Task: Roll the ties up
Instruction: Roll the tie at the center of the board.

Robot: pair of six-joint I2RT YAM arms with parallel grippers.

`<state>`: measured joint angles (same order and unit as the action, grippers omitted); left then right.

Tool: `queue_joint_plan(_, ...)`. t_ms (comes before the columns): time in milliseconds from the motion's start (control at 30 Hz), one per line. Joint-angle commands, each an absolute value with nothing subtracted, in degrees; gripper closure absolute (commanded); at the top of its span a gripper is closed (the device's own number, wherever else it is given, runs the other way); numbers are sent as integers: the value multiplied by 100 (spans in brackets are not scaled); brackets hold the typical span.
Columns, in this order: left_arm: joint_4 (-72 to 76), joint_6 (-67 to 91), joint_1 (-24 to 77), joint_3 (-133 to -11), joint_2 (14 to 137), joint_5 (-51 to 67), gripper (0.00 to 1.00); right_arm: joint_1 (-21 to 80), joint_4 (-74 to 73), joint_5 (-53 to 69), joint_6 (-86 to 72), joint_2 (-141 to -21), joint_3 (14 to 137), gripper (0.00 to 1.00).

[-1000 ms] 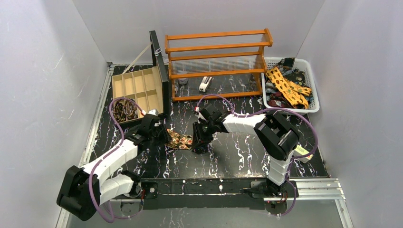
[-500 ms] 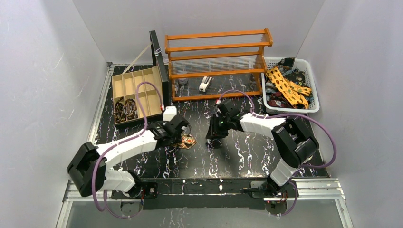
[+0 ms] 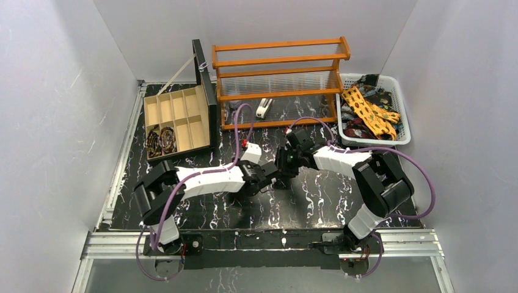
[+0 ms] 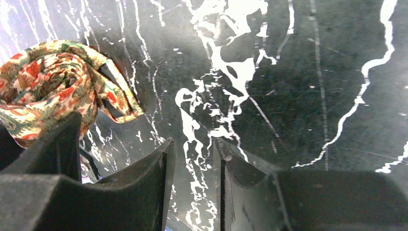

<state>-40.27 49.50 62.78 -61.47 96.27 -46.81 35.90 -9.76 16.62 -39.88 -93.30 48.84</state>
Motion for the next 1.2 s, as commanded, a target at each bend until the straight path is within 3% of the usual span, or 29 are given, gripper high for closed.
queue_joint_plan(0, -4247, 5133, 6468, -6578, 9973, -4922, 58, 3436, -859, 1660, -3999, -9151, 4728, 56)
queue_joint_plan(167, -3931, 4958, 6511, -6878, 10351, -4247, 36, 3381, -843, 1751, -3966, -9164, 4693, 55)
queue_joint_plan(400, -3135, 4459, 6492, -7079, 9856, -3386, 26, 3304, -835, 1887, -3937, -9131, 4697, 54)
queue_joint_plan(533, -2995, 4362, 6441, -7099, 9285, -3274, 22, 3288, -714, 1999, -3961, -9014, 4693, 52)
queue_joint_plan(867, -2609, 4529, 6031, -5856, 7521, -3200, 18, 3287, -210, 2519, -4088, -8652, 4754, 39)
queue_joint_plan(1167, -1996, 4536, 4900, -4442, 6190, -2016, 14, 3532, 263, 3304, -4148, -9017, 4969, 25)
